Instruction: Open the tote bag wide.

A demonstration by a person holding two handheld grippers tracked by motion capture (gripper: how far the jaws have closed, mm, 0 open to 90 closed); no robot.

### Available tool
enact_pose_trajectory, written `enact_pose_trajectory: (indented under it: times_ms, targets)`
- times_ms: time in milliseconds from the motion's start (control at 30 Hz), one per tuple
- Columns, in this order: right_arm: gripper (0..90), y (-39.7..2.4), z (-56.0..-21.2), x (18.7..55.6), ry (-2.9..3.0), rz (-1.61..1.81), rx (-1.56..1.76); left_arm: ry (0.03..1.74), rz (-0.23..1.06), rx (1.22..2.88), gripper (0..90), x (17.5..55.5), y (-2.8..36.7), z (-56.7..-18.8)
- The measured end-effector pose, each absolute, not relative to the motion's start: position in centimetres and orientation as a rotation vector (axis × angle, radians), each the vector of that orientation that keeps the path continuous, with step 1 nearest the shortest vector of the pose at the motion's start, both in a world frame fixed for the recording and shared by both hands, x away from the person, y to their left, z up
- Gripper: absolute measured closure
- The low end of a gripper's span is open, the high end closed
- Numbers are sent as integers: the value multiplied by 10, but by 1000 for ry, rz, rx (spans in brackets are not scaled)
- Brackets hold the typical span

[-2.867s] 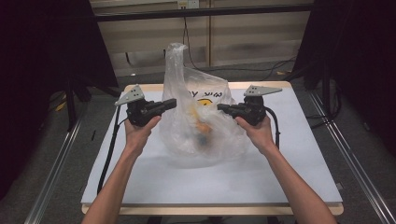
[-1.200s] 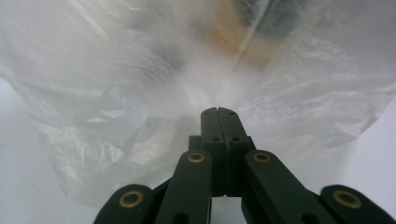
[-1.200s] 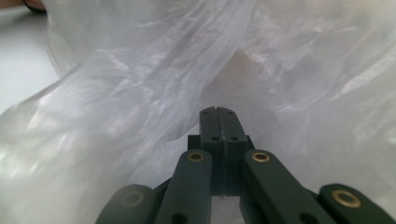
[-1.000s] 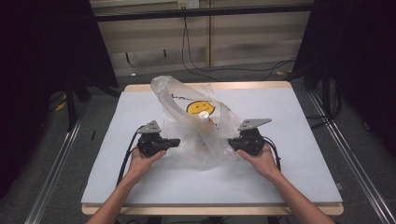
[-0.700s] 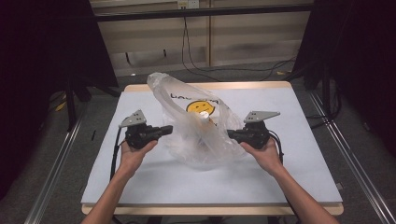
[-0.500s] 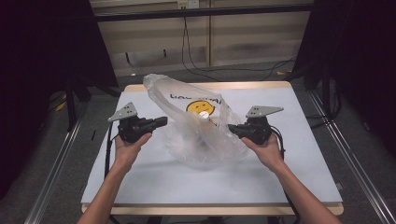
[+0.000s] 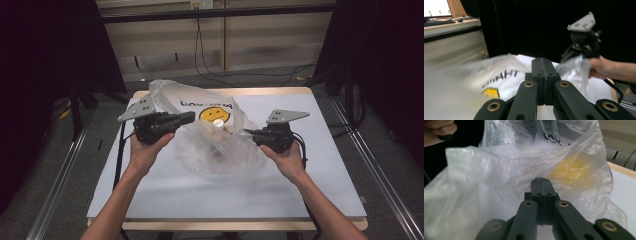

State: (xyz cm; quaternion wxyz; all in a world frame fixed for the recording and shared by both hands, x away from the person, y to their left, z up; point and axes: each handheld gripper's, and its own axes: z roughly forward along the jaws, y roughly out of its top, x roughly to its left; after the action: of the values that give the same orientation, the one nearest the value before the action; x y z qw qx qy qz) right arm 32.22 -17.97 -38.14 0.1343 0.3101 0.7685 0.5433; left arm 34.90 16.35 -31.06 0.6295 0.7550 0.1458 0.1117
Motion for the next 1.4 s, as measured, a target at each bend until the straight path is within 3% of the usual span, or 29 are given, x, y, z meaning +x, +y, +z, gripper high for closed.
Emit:
enact_pose_trajectory:
  times_ms: [233,433,900,1400]
  targets:
    - [900,-164,-384,327,2255,1585,872,451,325,1824,900,388,141,-324]
    - [900,-158,-394,334,2273,1581,883,537,263,1968,900,409,132,-375]
    - [900,-145,-441,344,2412,1444,936,573,163,2136,900,406,123,-451]
    - [900,-143,-484,349,2543,1264,988,597,132,2252,900,393,138,-484]
